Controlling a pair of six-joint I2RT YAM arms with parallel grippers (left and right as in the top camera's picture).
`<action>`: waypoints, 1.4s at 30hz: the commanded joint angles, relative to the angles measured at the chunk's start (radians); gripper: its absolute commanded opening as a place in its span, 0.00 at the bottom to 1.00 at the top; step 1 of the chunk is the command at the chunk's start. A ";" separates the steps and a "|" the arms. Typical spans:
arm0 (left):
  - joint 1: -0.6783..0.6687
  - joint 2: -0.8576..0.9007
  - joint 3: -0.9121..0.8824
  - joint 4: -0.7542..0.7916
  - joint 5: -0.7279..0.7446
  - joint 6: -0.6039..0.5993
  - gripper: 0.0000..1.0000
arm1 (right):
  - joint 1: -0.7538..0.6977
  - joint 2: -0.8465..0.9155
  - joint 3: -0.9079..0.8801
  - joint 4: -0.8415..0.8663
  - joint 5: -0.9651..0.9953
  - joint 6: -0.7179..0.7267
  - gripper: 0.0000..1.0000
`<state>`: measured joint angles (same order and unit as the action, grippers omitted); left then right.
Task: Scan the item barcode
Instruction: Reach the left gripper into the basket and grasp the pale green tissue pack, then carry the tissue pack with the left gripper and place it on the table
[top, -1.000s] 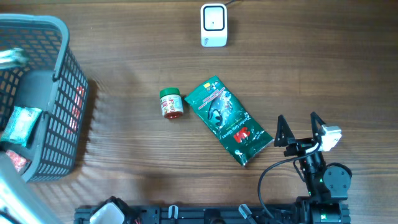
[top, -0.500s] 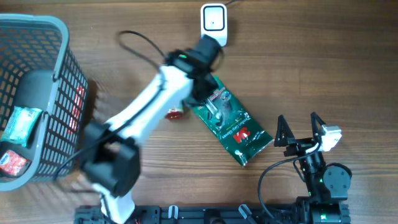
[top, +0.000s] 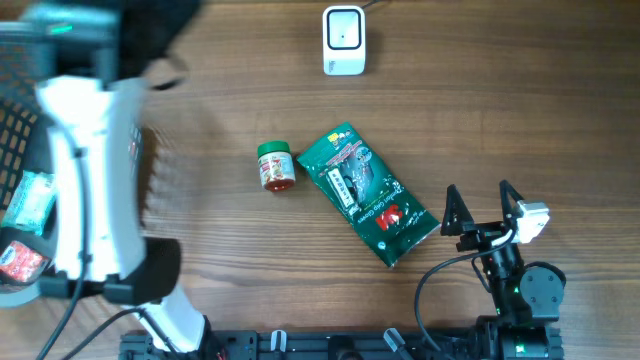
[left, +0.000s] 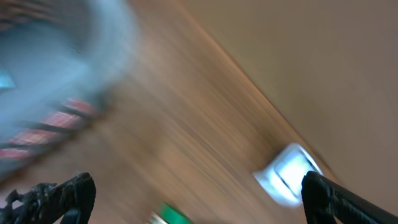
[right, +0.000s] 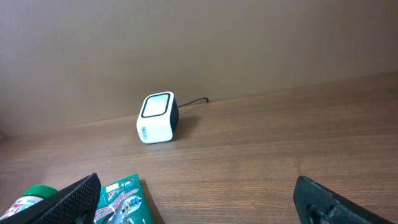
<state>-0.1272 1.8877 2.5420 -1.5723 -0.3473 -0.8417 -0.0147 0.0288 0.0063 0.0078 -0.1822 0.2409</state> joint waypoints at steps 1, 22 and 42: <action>0.305 0.018 -0.027 -0.112 -0.053 -0.161 1.00 | 0.002 -0.006 -0.001 0.006 -0.001 0.005 1.00; 0.826 0.020 -1.189 0.799 0.073 -0.379 1.00 | 0.002 -0.006 -0.001 0.006 -0.001 0.005 1.00; 0.837 -0.155 -1.085 0.842 0.314 -0.212 0.04 | 0.002 -0.006 -0.001 0.006 -0.001 0.005 1.00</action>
<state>0.7136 1.9324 1.3727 -0.7212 -0.1925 -1.1393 -0.0147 0.0288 0.0063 0.0078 -0.1822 0.2409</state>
